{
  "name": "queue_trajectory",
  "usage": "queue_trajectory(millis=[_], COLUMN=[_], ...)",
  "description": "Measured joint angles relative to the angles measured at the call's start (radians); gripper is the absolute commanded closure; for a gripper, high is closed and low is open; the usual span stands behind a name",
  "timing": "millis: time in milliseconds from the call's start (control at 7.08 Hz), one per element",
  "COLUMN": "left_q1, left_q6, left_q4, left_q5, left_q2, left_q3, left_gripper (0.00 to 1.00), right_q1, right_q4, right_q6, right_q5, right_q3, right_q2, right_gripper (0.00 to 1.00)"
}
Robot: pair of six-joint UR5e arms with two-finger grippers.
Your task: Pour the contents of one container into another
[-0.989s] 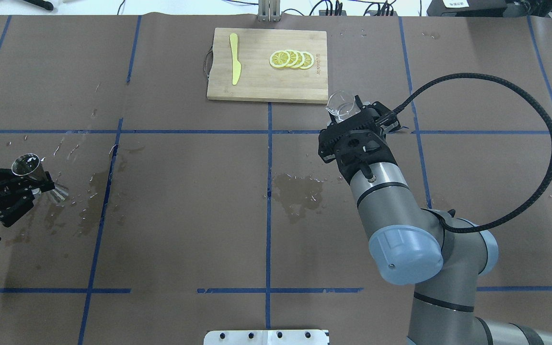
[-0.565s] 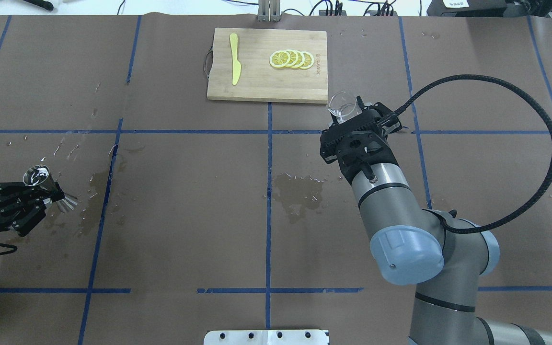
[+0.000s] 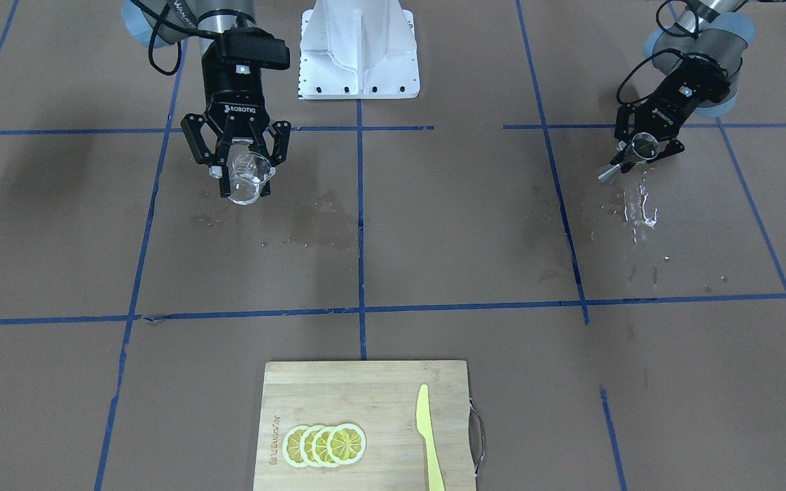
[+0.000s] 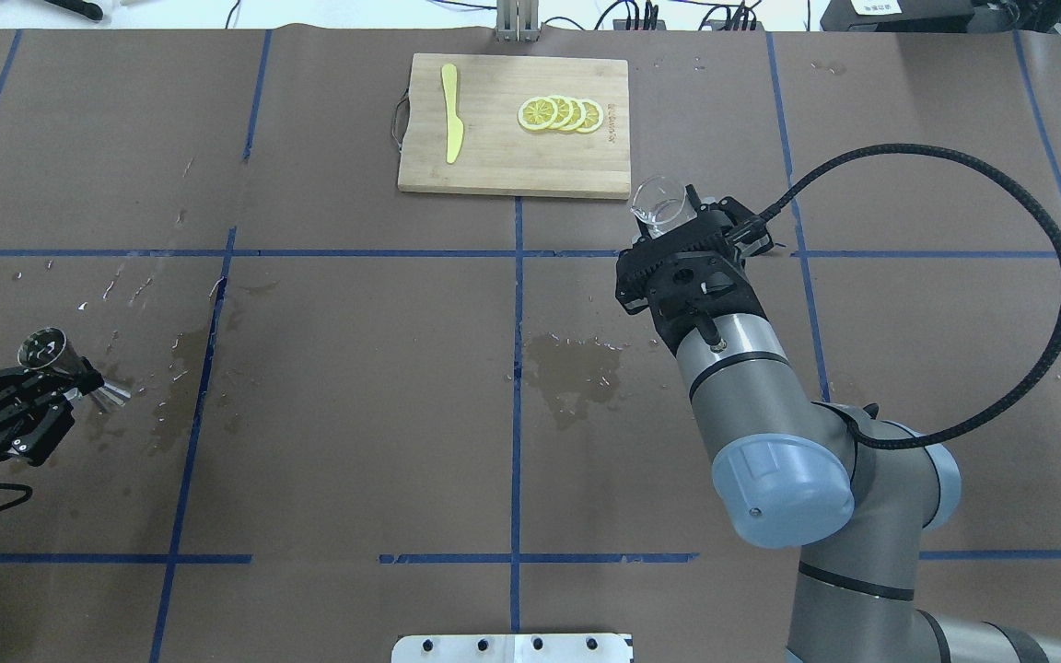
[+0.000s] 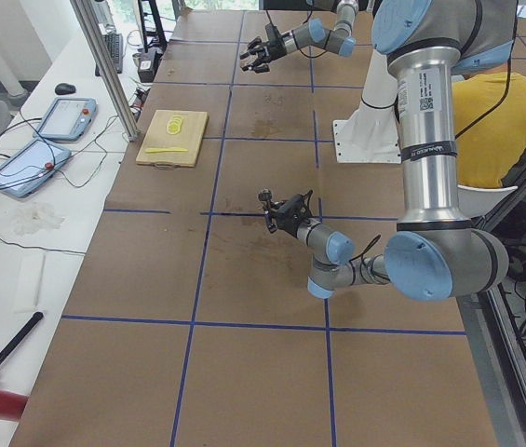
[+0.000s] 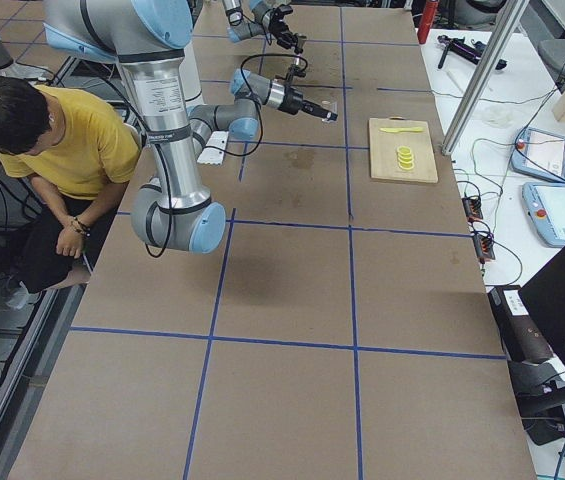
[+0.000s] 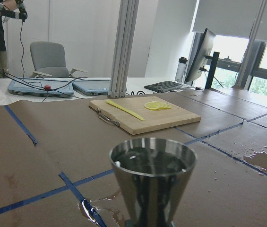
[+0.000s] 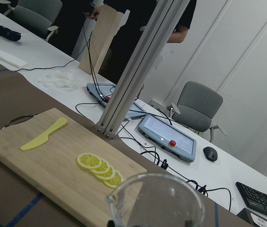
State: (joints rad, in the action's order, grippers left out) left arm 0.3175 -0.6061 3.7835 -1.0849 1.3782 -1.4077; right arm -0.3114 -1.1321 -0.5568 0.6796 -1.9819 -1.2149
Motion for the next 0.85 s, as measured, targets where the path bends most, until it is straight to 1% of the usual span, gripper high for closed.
queue_trajectory(millis=[424, 565, 848], left_q1=[-0.144, -0.169, -0.182], left_q6=[0.003, 0.003, 0.002], left_q4=[-0.015, -0.028, -0.053], left_q5=[0.306, 0.357, 0.383], left_q2=[0.013, 0.023, 0.038], left_q3=[-0.002, -0.003, 0.004], left_gripper=[1.0, 1.0, 1.0], right_q1=[0.0, 0.0, 0.0], right_q4=[0.0, 0.0, 0.0], right_q6=[0.0, 0.0, -0.001], right_q5=[0.0, 0.0, 0.0], right_q3=[0.0, 0.0, 0.0], right_q2=[0.001, 0.001, 0.0], right_gripper=[1.0, 1.0, 1.0])
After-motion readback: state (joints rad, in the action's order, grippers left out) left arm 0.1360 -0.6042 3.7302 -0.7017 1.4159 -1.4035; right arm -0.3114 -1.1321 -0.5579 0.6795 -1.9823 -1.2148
